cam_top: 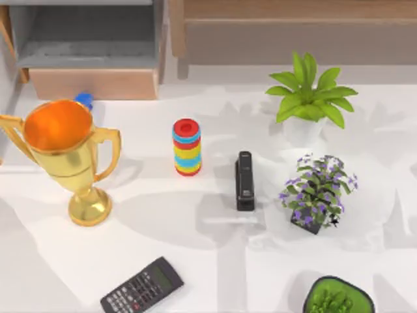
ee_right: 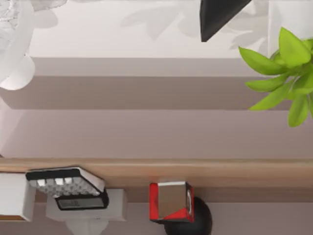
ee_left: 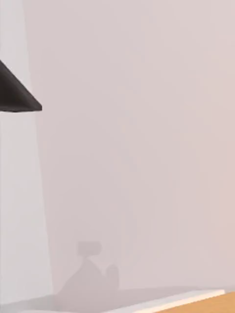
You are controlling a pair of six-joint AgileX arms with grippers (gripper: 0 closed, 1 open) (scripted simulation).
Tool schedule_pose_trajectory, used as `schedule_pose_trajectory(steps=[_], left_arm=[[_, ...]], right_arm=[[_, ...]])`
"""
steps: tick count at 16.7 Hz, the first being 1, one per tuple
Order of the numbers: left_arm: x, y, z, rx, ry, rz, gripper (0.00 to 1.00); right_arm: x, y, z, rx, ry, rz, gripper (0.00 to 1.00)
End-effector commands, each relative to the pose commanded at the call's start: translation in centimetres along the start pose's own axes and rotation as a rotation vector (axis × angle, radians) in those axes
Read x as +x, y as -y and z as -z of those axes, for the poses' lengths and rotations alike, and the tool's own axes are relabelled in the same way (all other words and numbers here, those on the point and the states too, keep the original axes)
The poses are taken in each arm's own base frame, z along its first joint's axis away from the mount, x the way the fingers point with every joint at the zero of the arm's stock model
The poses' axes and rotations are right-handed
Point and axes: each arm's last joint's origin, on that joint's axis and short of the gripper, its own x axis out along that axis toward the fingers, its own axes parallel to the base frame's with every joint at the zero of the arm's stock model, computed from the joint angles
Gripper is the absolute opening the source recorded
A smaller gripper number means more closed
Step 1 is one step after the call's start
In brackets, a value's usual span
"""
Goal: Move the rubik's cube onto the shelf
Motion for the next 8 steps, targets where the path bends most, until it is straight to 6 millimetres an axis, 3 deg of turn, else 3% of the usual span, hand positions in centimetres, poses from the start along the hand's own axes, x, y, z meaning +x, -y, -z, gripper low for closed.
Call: schedule_pose_trajectory(steps=[4, 8], left_arm=[[0.9, 4.9, -4.1, -0.104, -0.247, 0.173, 1.0], [1.1, 9.4, -5.9, -0.137, -0.493, 0.278, 1.0]], right_arm=[[0.0, 0.0, 0.0, 0.0, 0.0, 0.0, 1.0], [0.0, 0.0, 0.0, 0.0, 0.0, 0.0, 1.0]])
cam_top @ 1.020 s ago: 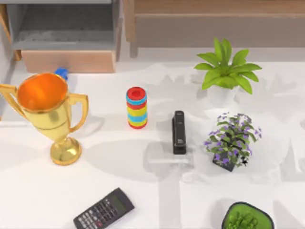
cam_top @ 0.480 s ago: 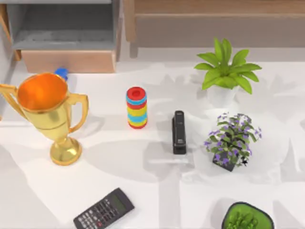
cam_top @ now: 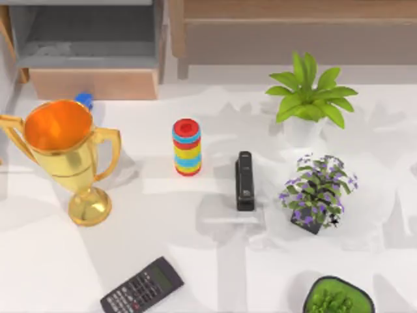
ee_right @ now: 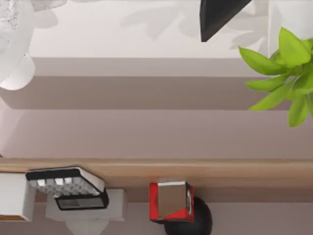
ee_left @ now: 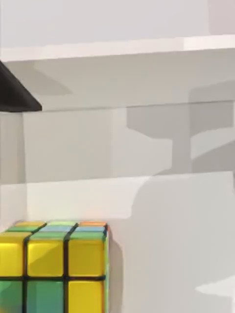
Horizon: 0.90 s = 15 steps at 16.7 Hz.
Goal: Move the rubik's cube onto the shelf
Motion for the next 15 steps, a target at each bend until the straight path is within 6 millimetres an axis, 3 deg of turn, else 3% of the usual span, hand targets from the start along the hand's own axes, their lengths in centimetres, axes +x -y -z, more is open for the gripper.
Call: schedule_pose_trajectory(steps=[3, 6, 12, 15], left_arm=[[1.1, 1.9, -0.1, -0.013, -0.136, 0.031, 1.0], [1.8, 2.4, 0.0, -0.016, -0.189, 0.041, 1.0], [1.7, 2.3, 0.1, -0.02, -0.187, 0.041, 1.0], [0.0, 2.5, 0.1, -0.018, -0.193, 0.044, 1.0]], right_arm=[[0.0, 0.0, 0.0, 0.0, 0.0, 0.0, 1.0], [0.0, 0.0, 0.0, 0.0, 0.0, 0.0, 1.0], [0.0, 0.0, 0.0, 0.0, 0.0, 0.0, 1.0], [0.0, 0.0, 0.0, 0.0, 0.0, 0.0, 1.0]])
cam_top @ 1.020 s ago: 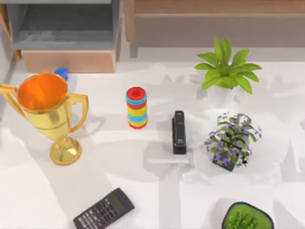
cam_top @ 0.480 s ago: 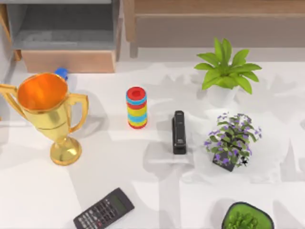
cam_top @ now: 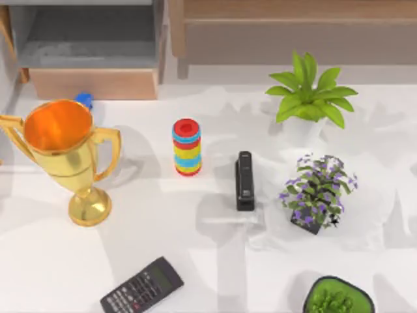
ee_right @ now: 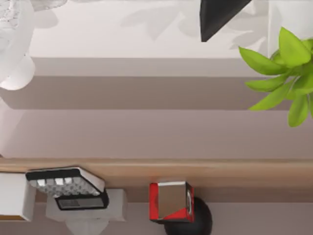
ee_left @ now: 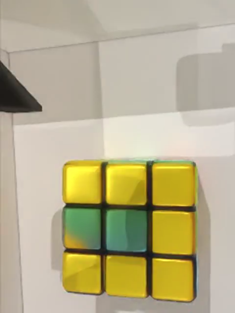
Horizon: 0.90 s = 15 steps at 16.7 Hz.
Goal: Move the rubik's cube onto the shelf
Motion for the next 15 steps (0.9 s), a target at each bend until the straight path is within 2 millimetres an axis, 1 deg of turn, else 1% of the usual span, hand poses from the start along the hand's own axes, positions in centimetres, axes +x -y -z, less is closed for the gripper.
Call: schedule_pose_trajectory(steps=[2, 4, 5, 6, 10, 13, 15], left_arm=[[-0.9, 0.1, 0.2, 0.002, 0.004, -0.002, 1.0], [-0.8, 0.0, 0.3, 0.002, 0.007, -0.005, 1.0], [-0.4, -0.1, 0.2, 0.002, 0.01, -0.006, 1.0], [0.3, -0.2, 0.0, 0.002, 0.01, -0.006, 1.0], [4.5, -0.3, -0.6, 0.001, -0.002, 0.003, 1.0], [6.7, -0.5, -1.0, -0.005, 0.006, -0.005, 1.0], [7.6, -0.2, -1.3, 0.001, 0.005, -0.003, 1.0]], right_arm=[[0.0, 0.0, 0.0, 0.0, 0.0, 0.0, 1.0], [0.0, 0.0, 0.0, 0.0, 0.0, 0.0, 1.0], [0.0, 0.0, 0.0, 0.0, 0.0, 0.0, 1.0], [0.0, 0.0, 0.0, 0.0, 0.0, 0.0, 1.0], [0.0, 0.0, 0.0, 0.0, 0.0, 0.0, 1.0], [0.0, 0.0, 0.0, 0.0, 0.0, 0.0, 1.0], [0.0, 0.0, 0.0, 0.0, 0.0, 0.0, 1.0]])
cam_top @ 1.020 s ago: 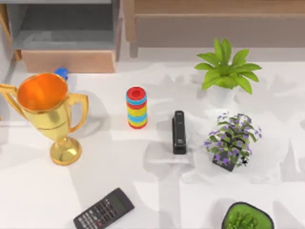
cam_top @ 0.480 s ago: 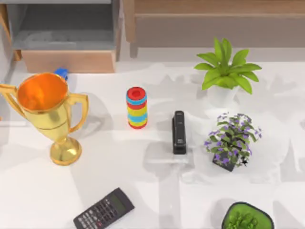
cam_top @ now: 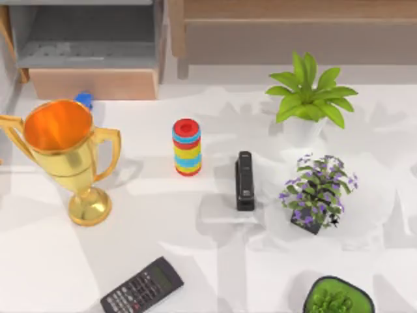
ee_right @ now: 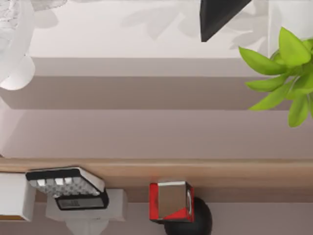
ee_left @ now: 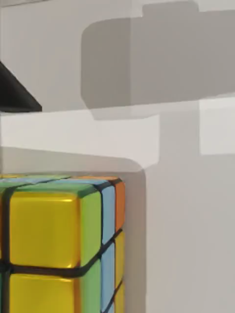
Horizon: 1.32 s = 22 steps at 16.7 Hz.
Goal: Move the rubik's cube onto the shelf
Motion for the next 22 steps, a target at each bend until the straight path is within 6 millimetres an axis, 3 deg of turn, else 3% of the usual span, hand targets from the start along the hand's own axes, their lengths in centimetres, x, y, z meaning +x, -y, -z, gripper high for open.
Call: schedule_pose_trajectory(steps=[5, 18, 22], left_arm=[[0.17, 0.09, -0.05, 0.001, -0.001, 0.001, 1.0], [0.17, 0.09, -0.05, 0.001, -0.001, 0.001, 0.02], [0.17, 0.09, -0.05, 0.001, -0.001, 0.001, 0.0]], right_arm=[[0.0, 0.0, 0.0, 0.0, 0.0, 0.0, 1.0], [0.0, 0.0, 0.0, 0.0, 0.0, 0.0, 1.0], [0.0, 0.0, 0.0, 0.0, 0.0, 0.0, 1.0]])
